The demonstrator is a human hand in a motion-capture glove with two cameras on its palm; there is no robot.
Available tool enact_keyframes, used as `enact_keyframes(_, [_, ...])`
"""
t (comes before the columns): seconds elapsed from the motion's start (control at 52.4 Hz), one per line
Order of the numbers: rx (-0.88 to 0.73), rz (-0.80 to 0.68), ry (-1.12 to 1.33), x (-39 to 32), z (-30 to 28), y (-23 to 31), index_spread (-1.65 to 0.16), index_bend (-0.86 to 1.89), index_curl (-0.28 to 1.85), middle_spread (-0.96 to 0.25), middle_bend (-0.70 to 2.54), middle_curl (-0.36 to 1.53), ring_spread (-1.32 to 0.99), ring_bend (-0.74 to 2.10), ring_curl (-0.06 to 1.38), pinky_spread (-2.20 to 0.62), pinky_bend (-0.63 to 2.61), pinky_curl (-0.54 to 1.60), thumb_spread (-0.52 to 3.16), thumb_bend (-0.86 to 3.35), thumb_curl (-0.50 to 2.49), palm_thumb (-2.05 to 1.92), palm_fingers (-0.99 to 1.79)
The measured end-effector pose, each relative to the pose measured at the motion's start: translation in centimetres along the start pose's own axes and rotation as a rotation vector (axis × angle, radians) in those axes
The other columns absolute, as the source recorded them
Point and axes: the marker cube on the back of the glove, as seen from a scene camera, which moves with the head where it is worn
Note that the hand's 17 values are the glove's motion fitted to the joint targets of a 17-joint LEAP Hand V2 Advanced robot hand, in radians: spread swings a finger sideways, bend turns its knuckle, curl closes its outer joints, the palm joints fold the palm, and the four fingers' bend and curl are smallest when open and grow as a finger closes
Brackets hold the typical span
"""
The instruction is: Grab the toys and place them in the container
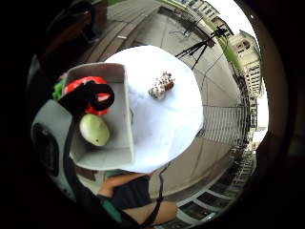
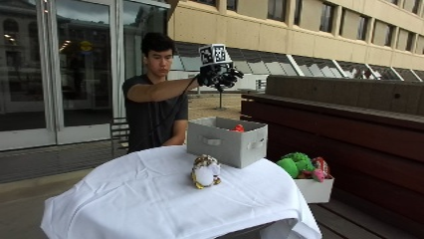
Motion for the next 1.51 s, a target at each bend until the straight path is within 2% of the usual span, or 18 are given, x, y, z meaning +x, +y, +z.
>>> enact_keyframes(0.057, [0.070, 0.054, 0.053, 0.9, -0.1, -0.4, -0.39, 0.02, 0.75, -0.05, 0.19, 0.55, -0.18, 0.88, 0.42, -0.29, 1.37, 0.48, 0.96, -0.08, 0.59, -0.01, 0.16])
enact_keyframes(0.153, [0.103, 0.095, 0.114, 2.0, -1.1, 0.1, -0.37, 0.05, 0.66, 0.00, 0.20, 0.54, -0.11, 0.79, 0.39, -0.21, 1.42, 0.48, 0.96, -0.07, 0.53, -0.05, -0.07])
enact_keyframes(0.229, [0.120, 0.117, 0.150, 3.5, -2.3, 0.1, -0.36, 0.07, 0.60, 0.02, 0.20, 0.53, -0.06, 0.71, 0.35, -0.15, 1.42, 0.46, 0.96, -0.07, 0.48, -0.07, -0.12])
enact_keyframes(0.458, [0.157, 0.197, 0.186, 12.5, -4.9, -1.6, -0.35, 0.10, 0.47, -0.02, 0.19, 0.50, -0.01, 0.50, 0.29, -0.03, 1.32, 0.40, 0.94, -0.07, 0.39, -0.07, -0.17])
enact_keyframes(0.592, [0.139, 0.254, 0.211, 17.2, -4.0, -2.5, -0.34, 0.04, 0.38, -0.04, 0.19, 0.48, -0.01, 0.45, 0.27, 0.00, 1.30, 0.39, 0.93, -0.07, 0.35, -0.08, -0.17])
enact_keyframes(0.745, [0.085, 0.262, 0.220, 22.0, -0.3, -4.3, -0.32, 0.03, 0.29, -0.05, 0.18, 0.46, 0.00, 0.45, 0.28, 0.02, 1.30, 0.37, 0.92, -0.07, 0.32, -0.07, -0.18])
enact_keyframes(1.012, [-0.019, 0.284, 0.189, 27.0, 9.9, -7.4, -0.31, 0.05, 0.19, -0.05, 0.16, 0.42, 0.00, 0.42, 0.28, 0.04, 1.29, 0.36, 0.90, -0.07, 0.29, -0.06, -0.21])
enact_keyframes(1.394, [-0.161, 0.284, 0.220, 27.6, 20.2, -8.3, -0.30, 0.05, 0.13, -0.03, 0.15, 0.35, 0.01, 0.35, 0.29, 0.05, 1.29, 0.35, 0.88, -0.06, 0.27, -0.06, -0.23])
enact_keyframes(1.509, [-0.257, 0.284, 0.205, 28.3, 24.2, -7.8, -0.29, -0.01, 0.09, -0.02, 0.15, 0.34, 0.02, 0.37, 0.30, 0.05, 1.37, 0.37, 0.88, -0.04, 0.27, -0.02, -0.22])
